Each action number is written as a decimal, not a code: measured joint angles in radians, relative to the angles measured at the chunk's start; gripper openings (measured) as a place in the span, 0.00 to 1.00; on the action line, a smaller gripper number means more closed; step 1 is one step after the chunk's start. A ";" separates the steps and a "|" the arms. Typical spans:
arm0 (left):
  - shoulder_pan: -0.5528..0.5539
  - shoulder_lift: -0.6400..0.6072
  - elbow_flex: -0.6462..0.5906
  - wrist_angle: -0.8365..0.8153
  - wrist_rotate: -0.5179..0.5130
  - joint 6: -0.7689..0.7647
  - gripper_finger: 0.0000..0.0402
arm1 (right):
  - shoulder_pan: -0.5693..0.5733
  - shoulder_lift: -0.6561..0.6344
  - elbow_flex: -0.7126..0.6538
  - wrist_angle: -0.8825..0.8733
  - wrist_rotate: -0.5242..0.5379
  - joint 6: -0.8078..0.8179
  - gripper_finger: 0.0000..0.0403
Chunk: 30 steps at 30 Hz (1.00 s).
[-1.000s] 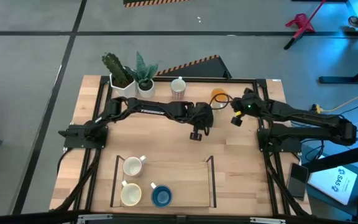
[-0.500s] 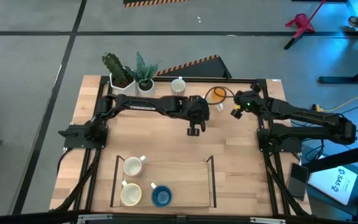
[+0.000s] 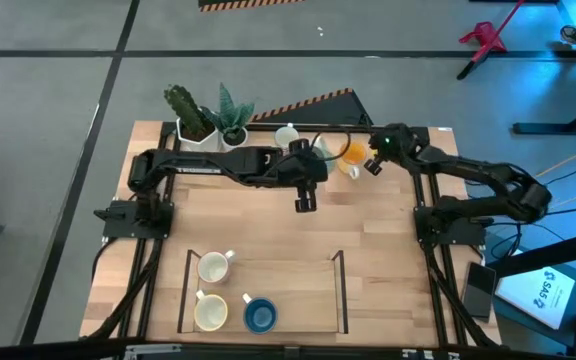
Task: Place coffee mugs
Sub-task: Put the green patterned mug on the shelf
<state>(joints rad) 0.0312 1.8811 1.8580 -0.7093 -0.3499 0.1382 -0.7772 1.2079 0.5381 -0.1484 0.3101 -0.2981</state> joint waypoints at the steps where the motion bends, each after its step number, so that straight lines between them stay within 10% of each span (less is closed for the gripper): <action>1: -0.004 -0.009 0.000 -0.013 -0.004 -0.006 0.05 | -0.014 0.027 -0.001 0.018 -0.024 -0.008 0.00; 13: -0.049 -0.049 -0.001 -0.090 -0.077 -0.068 0.05 | -0.057 0.222 -0.002 0.222 -0.463 -0.100 0.00; 30: -0.145 -0.071 -0.001 -0.205 -0.075 -0.233 0.05 | 0.226 0.324 0.077 0.299 -0.749 -0.322 0.00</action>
<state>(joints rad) -0.1140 1.8105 1.8572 -0.9143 -0.4246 -0.0946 -0.5509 1.5320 0.6148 0.1501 -0.4385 -0.6198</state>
